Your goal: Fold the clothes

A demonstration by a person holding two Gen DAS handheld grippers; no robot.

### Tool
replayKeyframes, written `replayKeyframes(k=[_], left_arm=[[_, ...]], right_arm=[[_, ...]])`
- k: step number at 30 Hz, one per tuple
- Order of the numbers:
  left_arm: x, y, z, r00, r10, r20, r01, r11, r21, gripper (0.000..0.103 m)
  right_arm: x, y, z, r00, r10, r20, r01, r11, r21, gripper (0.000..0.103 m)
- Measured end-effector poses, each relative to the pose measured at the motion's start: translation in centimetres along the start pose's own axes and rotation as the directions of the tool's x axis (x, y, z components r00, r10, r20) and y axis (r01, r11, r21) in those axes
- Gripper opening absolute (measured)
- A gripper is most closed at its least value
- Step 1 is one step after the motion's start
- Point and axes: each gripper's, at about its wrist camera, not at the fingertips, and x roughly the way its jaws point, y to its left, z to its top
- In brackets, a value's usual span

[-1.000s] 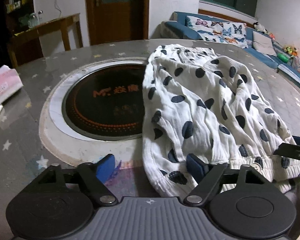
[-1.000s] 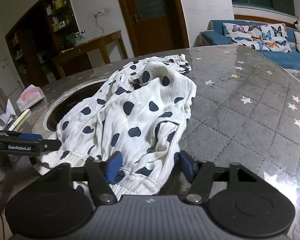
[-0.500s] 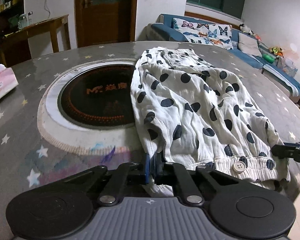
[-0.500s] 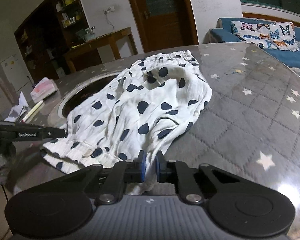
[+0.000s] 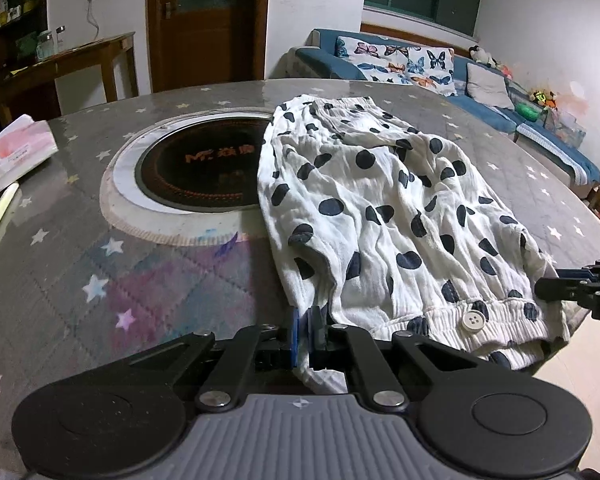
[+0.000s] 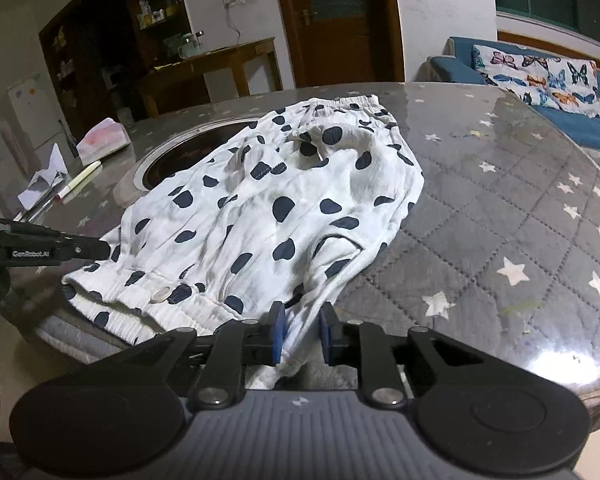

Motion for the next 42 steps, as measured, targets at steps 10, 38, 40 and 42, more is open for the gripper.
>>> replayKeyframes(k=[10,38,40,42], left_arm=[[-2.1,0.2,2.6,0.994,0.095,0.062,-0.098,0.994,0.038,0.041],[17.8,-0.1,23.1,0.994,0.090,0.055,-0.096,0.989,0.109,0.041],[19.3,-0.1,24.0,0.996,0.079,0.051,-0.084,0.990,0.113,0.041],[20.9,-0.1,24.7,0.997,0.072,0.041,-0.077,0.989,0.125,0.041]], right_arm=[[-1.0,-1.5,5.0,0.997,-0.035,0.074,0.039,0.998,-0.058,0.026],[20.9,-9.2,23.7,1.000,-0.013,-0.016,0.011,0.991,-0.135,0.040],[22.4,-9.8,24.1,0.999,-0.010,-0.032,0.005,0.990,-0.139,0.040],[23.7,-10.3,24.4,0.999,-0.006,-0.048,-0.001,0.990,-0.142,0.040]])
